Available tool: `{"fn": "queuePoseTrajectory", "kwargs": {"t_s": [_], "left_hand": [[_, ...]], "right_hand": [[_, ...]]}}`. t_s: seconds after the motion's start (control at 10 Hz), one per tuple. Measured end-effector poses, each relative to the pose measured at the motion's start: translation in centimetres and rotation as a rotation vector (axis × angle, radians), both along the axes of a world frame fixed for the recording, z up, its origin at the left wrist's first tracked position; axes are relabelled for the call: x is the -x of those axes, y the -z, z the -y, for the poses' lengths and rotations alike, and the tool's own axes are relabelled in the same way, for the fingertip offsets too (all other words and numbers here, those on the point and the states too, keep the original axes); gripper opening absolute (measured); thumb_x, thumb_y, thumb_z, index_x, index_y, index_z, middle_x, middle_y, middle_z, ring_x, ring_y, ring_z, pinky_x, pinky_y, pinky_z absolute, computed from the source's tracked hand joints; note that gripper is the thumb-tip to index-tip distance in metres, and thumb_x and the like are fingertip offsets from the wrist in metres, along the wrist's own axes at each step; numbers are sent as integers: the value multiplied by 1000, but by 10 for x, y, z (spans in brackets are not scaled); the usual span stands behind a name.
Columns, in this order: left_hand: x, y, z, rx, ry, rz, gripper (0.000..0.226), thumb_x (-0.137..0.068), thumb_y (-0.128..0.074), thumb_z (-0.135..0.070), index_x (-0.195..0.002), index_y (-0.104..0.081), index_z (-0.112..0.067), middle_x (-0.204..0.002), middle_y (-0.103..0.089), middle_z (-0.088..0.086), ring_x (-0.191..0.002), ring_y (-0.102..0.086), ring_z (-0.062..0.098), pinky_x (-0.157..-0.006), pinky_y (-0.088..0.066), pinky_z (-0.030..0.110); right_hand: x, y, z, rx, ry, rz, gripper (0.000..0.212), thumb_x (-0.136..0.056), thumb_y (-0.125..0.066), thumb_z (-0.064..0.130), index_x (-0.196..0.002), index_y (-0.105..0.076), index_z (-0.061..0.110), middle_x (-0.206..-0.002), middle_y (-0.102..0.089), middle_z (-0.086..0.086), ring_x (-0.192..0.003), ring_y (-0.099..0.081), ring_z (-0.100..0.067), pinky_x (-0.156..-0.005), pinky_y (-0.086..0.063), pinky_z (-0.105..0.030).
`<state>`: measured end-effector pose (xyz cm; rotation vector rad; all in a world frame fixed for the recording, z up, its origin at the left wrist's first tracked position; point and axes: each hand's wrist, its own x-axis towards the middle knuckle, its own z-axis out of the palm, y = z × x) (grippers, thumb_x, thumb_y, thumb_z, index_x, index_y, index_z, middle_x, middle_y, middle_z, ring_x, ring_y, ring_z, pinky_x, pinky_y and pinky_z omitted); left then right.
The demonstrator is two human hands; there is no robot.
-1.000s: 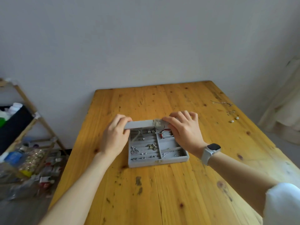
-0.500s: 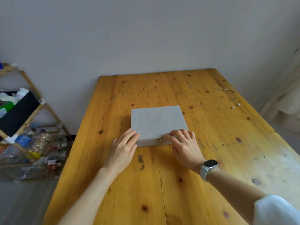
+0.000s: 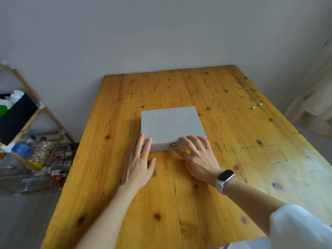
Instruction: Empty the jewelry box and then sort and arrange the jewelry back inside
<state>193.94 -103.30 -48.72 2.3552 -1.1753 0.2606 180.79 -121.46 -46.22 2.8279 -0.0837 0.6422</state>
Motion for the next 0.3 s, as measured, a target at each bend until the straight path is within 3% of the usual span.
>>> {"fn": "queuePoseTrajectory", "kwargs": {"t_s": [0.1,0.2,0.3], "left_hand": [[-1,2,0,-1,-19,27,70,-88,-53,-30,-144,-11,-24,-155,-10,5,-126,-42,32,-90,-44,45],[3,-2,-2,-26,-59,60,74,-86,-56,-33,-144,-12,-21,-155,-10,5,-112,-53,34,-81,-47,43],[6,-6,1,-71,-134,36,83,-88,-47,-45,-145,8,-22,-154,4,3,-127,-41,32,-99,-36,48]], "right_hand": [[0,0,1,-5,22,-41,41,-78,-47,22,-116,-59,30,-129,-39,-6,-116,-40,-28,-96,-32,-48],[5,-13,-9,-221,25,-48,42,-82,-38,19,-117,-59,28,-126,-51,-7,-117,-46,-30,-96,-39,-52],[3,-54,-15,-777,-25,111,37,-90,-45,10,-124,-55,20,-120,-58,-4,-116,-49,-22,-97,-42,-48]]}}
